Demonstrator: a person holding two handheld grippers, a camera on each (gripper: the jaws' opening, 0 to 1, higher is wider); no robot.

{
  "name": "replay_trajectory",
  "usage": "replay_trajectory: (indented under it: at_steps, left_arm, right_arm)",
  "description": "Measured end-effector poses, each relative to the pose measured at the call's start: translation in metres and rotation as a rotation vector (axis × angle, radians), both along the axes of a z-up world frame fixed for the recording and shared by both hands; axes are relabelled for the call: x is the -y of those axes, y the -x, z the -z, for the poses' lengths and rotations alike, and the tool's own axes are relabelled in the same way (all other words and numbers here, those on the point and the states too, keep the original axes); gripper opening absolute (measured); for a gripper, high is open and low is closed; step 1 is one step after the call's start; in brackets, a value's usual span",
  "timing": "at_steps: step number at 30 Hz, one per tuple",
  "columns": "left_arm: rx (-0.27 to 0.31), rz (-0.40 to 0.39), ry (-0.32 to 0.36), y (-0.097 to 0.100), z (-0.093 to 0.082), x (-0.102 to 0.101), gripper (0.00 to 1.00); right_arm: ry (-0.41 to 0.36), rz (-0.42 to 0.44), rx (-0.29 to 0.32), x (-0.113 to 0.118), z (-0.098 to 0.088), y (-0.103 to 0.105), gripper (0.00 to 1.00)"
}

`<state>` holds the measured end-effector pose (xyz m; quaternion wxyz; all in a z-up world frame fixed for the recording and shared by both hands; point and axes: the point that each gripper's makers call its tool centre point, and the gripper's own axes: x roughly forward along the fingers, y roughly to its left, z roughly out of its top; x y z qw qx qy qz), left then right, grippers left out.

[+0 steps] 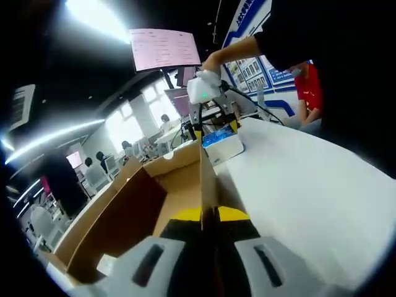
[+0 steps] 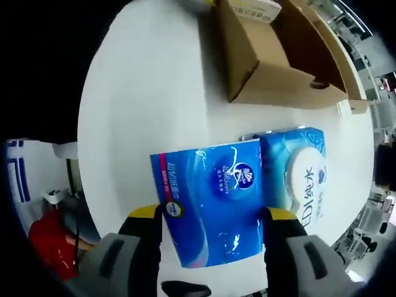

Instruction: Operate the shoe box by opening the lid, removing the specified soft item, and placing it in the target area until the item is outside and the box remains undamaged.

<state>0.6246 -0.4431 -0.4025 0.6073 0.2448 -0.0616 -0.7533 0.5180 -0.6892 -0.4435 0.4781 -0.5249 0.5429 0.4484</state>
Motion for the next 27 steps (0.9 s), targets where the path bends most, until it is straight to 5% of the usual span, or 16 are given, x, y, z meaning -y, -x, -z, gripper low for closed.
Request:
replay_trajectory:
  at_steps: [22, 26, 27]
  left_arm:
    - [0.000, 0.001, 0.000, 0.000, 0.000, 0.000, 0.06]
    - [0.000, 0.002, 0.000, 0.000, 0.000, 0.000, 0.06]
    - [0.000, 0.001, 0.000, 0.000, -0.001, 0.000, 0.06]
  right_arm:
    - [-0.001, -0.052, 0.001, 0.003, -0.001, -0.003, 0.63]
    - [-0.081, 0.083, 0.089, -0.006, -0.013, -0.008, 0.59]
    - [-0.117, 0.208, 0.098, -0.011, -0.014, -0.005, 0.57]
